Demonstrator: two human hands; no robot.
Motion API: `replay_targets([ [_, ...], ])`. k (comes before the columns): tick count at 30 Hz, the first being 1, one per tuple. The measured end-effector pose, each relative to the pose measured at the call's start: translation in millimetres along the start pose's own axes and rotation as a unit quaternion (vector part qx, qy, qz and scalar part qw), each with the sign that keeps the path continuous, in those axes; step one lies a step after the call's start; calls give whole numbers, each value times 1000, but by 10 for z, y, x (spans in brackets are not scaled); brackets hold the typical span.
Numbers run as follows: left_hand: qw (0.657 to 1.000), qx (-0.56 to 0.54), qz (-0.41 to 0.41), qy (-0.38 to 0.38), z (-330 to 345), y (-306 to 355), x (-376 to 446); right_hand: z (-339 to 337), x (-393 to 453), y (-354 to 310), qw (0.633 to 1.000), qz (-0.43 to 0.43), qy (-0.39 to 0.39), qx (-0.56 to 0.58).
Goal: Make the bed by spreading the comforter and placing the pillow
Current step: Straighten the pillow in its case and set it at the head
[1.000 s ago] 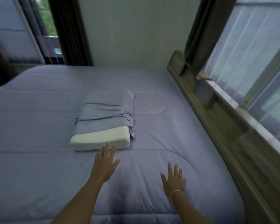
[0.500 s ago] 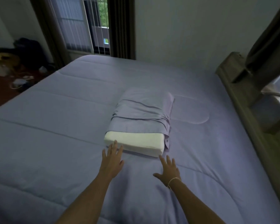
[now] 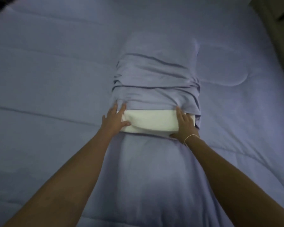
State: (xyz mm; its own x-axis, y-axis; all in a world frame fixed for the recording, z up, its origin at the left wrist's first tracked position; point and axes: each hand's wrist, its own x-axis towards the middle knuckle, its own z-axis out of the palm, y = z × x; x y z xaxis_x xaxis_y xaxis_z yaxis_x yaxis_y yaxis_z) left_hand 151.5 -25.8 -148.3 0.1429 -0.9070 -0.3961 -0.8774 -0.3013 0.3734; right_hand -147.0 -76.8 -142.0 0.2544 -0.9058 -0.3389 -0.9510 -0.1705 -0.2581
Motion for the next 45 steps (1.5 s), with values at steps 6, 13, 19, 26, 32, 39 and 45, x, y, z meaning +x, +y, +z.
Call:
replay_targets([
  [6, 996, 37, 42, 73, 159, -53, 222, 23, 134, -14, 998, -19, 56, 19],
  [13, 987, 39, 53, 149, -21, 71, -45, -298, 65, -140, 998, 27, 48, -30],
  [19, 982, -56, 100, 147, 66, -99, -813, -198, -675, -138, 998, -11, 9, -57],
  [26, 983, -156, 8, 100, 237, -464, -1123, -337, -914, 40, 958, 85, 88, 258],
  [32, 968, -198, -24, 154, -64, -29, -1006, -534, -614, -4, 935, 251, 150, 199],
  [39, 920, -313, -69, 226, -573, 373, -1256, -965, -991, 65, 924, 128, 274, 234],
  [45, 987, -113, -52, 101, -164, -134, -1724, -138, -1844, 310, 957, 197, 52, 208],
])
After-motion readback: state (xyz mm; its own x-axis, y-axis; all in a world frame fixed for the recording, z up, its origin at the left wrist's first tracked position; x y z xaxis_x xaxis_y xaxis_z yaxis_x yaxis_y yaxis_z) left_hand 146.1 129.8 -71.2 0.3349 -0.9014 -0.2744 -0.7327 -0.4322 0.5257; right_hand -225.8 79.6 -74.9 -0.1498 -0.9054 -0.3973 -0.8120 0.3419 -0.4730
